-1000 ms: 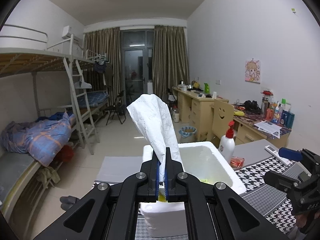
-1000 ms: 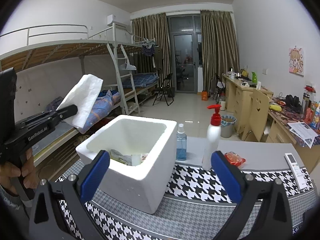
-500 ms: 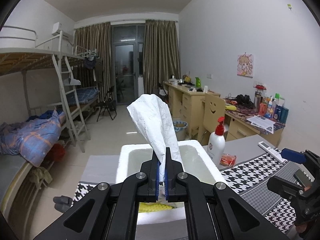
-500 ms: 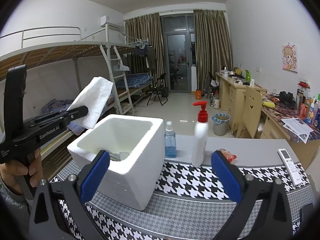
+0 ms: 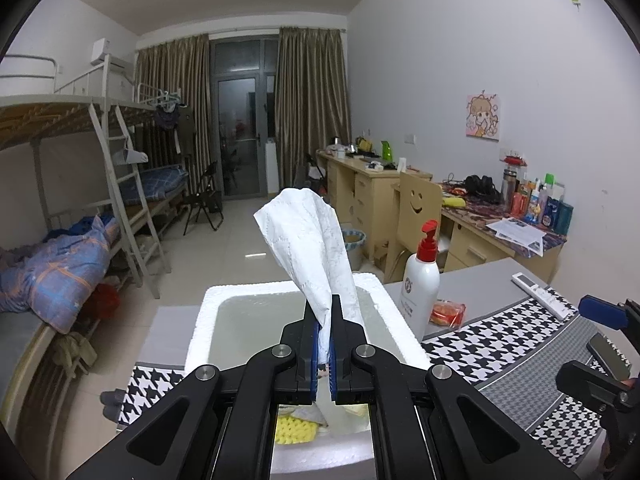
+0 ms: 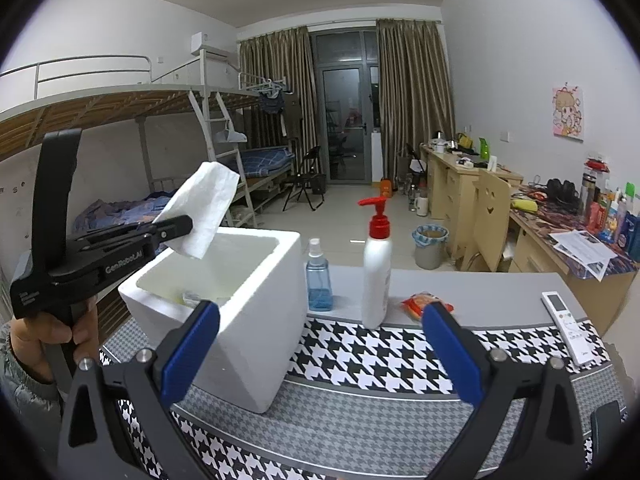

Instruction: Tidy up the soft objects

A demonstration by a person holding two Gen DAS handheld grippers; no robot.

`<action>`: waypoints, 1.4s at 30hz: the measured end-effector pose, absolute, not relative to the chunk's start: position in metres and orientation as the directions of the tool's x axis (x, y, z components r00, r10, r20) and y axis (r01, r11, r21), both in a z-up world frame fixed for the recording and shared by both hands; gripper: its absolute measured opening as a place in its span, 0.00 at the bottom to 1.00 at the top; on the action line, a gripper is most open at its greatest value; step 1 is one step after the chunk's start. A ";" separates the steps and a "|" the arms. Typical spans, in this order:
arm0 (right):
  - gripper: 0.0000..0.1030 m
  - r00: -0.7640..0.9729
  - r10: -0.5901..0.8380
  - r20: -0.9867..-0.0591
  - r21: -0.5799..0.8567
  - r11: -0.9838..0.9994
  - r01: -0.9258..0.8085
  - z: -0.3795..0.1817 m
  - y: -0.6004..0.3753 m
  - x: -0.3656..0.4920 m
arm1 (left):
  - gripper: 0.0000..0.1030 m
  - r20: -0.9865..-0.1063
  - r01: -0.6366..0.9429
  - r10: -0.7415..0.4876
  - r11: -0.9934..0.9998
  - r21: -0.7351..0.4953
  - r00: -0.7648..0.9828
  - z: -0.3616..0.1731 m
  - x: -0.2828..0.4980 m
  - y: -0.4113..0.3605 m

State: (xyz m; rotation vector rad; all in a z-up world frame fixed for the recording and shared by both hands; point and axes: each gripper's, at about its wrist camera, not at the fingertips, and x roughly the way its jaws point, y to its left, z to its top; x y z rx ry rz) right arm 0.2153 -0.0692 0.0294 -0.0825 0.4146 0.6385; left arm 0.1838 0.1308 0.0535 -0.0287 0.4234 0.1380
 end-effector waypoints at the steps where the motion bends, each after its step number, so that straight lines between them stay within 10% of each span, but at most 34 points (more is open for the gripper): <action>1: 0.99 0.724 0.561 -0.401 0.052 0.803 -0.594 0.029 -0.070 0.216 | 0.04 -0.416 -0.142 0.128 0.990 -0.002 0.900 0.053 0.186 0.131; 4: 0.99 0.724 0.560 -0.403 0.054 0.804 -0.592 0.028 -0.072 0.217 | 0.18 -0.435 -0.157 0.147 0.988 0.015 0.888 0.049 0.191 0.131; 8: 0.99 0.722 0.562 -0.403 0.060 0.803 -0.593 0.028 -0.075 0.219 | 0.84 -0.429 -0.213 0.188 0.977 -0.011 0.884 0.047 0.188 0.137; 42: 0.99 0.739 0.588 -0.329 0.045 0.792 -0.609 0.041 -0.104 0.183 | 0.99 -0.327 -0.236 0.227 0.972 0.015 0.917 0.066 0.126 0.103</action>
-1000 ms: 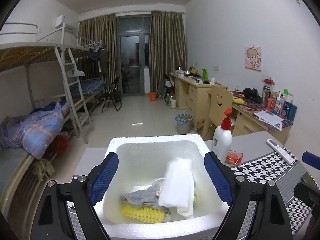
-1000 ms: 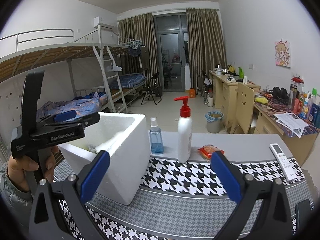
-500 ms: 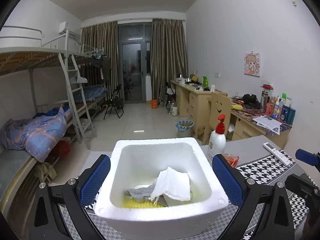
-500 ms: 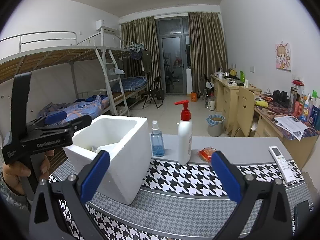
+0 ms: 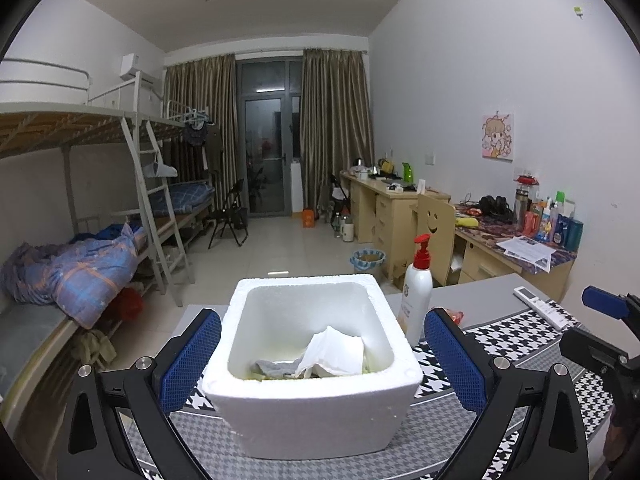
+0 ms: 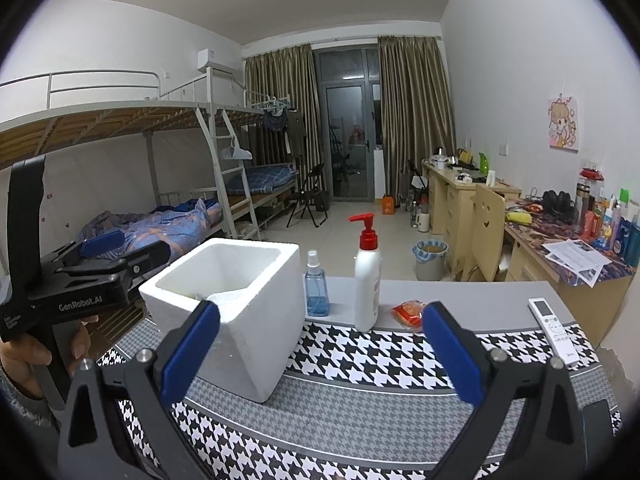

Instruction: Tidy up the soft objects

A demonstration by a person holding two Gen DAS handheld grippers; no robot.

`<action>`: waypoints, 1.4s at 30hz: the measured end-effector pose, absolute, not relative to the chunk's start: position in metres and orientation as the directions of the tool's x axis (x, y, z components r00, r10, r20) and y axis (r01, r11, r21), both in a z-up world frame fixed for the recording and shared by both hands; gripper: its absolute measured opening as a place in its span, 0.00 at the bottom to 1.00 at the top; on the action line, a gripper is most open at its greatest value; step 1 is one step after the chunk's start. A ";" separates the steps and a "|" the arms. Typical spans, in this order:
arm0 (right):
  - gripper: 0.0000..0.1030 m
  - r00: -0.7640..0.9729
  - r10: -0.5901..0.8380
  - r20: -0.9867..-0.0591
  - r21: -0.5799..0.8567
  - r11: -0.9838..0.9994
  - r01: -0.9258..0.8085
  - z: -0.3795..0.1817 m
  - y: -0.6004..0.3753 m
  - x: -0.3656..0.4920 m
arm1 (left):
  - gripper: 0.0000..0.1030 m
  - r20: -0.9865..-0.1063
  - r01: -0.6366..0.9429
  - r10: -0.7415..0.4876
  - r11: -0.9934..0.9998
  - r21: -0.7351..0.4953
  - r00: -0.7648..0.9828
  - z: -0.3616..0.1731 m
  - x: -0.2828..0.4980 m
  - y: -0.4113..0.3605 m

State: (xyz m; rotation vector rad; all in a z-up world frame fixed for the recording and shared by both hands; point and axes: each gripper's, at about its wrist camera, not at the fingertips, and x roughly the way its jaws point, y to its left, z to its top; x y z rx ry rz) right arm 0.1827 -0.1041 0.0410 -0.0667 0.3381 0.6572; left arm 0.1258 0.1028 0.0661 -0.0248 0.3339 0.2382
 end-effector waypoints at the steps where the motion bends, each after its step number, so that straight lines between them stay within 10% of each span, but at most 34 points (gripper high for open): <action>1: 0.99 0.740 0.587 -0.327 0.045 0.792 -0.609 0.041 -0.105 0.182 | 0.99 -0.322 -0.236 0.228 0.972 0.015 0.919 0.066 0.123 0.101; 42: 0.99 0.761 0.595 -0.260 0.016 0.790 -0.612 0.047 -0.146 0.108 | 0.99 -0.255 -0.195 0.193 0.981 0.017 0.948 0.068 0.048 0.046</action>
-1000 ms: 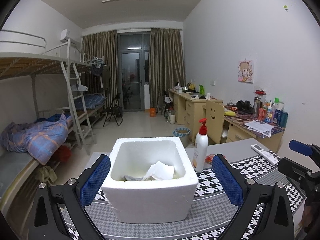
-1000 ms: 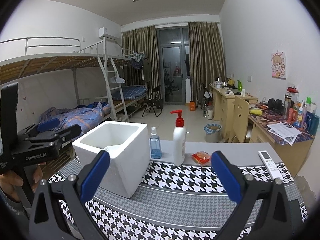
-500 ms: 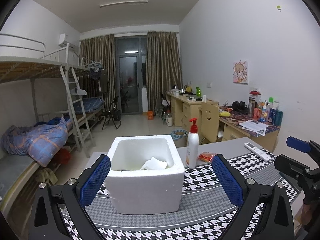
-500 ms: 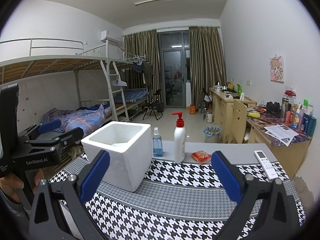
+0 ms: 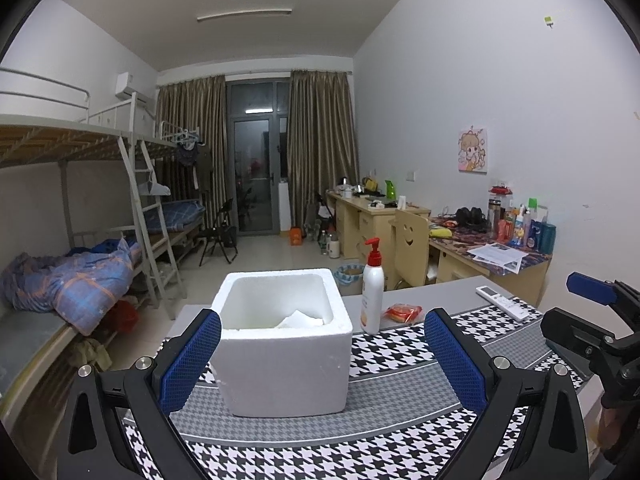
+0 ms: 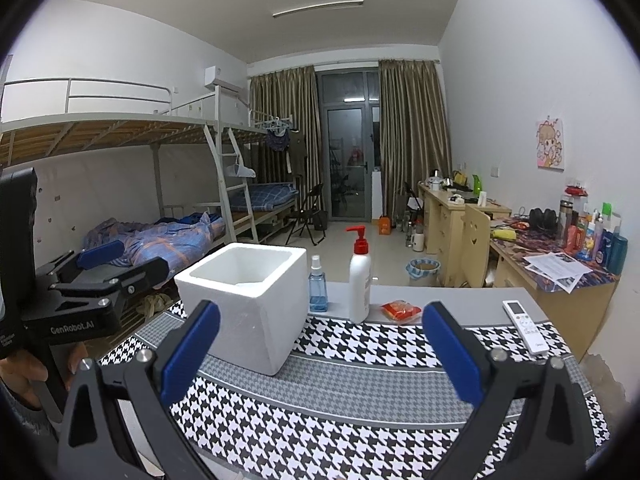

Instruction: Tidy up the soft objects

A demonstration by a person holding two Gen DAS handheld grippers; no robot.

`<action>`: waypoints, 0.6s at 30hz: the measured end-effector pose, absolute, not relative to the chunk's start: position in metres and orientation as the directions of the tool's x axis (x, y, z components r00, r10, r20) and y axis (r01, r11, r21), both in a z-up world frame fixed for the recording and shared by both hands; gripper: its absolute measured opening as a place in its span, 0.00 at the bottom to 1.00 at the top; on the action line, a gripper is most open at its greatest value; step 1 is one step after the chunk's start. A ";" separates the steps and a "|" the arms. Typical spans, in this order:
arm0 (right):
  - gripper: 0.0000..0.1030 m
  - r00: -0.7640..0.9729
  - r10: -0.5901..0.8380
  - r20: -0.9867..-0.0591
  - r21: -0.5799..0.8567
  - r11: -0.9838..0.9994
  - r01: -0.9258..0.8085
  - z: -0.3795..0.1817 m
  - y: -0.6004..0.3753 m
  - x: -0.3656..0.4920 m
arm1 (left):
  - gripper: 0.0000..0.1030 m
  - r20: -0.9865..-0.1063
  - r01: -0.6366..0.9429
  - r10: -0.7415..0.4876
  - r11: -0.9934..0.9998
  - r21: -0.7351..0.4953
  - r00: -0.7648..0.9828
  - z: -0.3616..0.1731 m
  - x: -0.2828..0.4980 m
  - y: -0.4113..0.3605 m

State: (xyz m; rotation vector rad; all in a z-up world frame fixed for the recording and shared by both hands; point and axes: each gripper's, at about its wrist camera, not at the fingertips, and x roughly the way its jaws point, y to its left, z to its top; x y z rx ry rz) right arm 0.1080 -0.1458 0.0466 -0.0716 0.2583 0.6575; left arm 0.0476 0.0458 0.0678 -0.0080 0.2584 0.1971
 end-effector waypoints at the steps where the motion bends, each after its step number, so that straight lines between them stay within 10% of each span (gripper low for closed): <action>1: 0.99 0.760 0.596 -0.259 0.014 0.789 -0.614 0.046 -0.146 0.106 | 0.99 -0.254 -0.195 0.193 0.981 0.016 0.948 0.066 0.045 0.044; 18: 0.99 0.751 0.617 -0.233 0.010 0.774 -0.633 0.036 -0.156 0.063 | 0.99 -0.223 -0.222 0.217 0.975 0.003 0.950 0.055 -0.007 0.030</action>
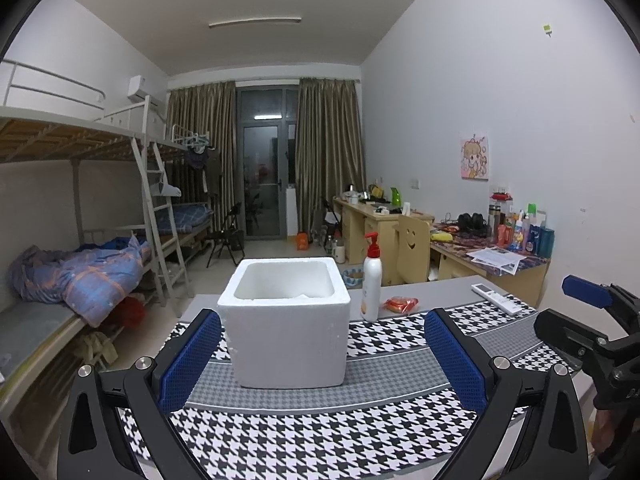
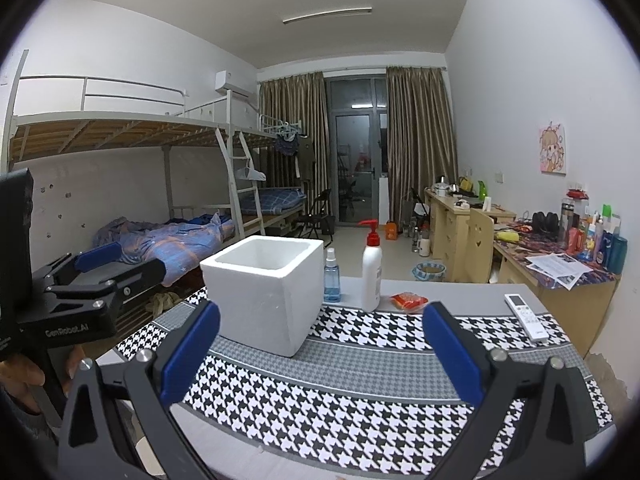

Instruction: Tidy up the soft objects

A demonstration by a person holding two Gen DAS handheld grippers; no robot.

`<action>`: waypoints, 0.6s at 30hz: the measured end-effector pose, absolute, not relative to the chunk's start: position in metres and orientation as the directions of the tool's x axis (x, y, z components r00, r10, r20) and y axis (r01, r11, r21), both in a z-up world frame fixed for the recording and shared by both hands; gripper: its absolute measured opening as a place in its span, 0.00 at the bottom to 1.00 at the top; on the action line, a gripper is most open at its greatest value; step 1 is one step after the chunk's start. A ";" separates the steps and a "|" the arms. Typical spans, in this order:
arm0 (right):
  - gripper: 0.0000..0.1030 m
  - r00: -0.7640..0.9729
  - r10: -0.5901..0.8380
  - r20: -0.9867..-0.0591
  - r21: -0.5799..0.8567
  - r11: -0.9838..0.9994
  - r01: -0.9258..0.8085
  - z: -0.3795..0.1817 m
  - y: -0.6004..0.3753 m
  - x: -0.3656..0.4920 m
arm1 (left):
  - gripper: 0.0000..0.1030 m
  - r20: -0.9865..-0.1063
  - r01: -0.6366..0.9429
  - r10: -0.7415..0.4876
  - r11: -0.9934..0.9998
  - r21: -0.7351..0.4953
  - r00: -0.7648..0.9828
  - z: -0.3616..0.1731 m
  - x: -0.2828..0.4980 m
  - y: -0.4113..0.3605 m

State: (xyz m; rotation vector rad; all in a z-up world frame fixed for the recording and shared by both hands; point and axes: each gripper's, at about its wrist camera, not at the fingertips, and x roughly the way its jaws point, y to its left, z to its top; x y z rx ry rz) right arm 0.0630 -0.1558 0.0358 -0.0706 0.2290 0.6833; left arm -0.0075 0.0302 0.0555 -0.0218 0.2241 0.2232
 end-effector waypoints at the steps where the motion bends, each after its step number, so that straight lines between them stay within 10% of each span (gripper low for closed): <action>1: 0.99 0.751 0.619 -0.230 0.008 0.773 -0.634 0.035 -0.156 0.060 | 0.99 -0.215 -0.222 0.218 0.975 0.006 0.952 0.056 -0.011 0.029; 18: 0.99 0.744 0.634 -0.212 0.010 0.762 -0.647 0.028 -0.157 0.038 | 0.99 -0.168 -0.243 0.238 0.970 -0.010 0.957 0.048 -0.045 0.026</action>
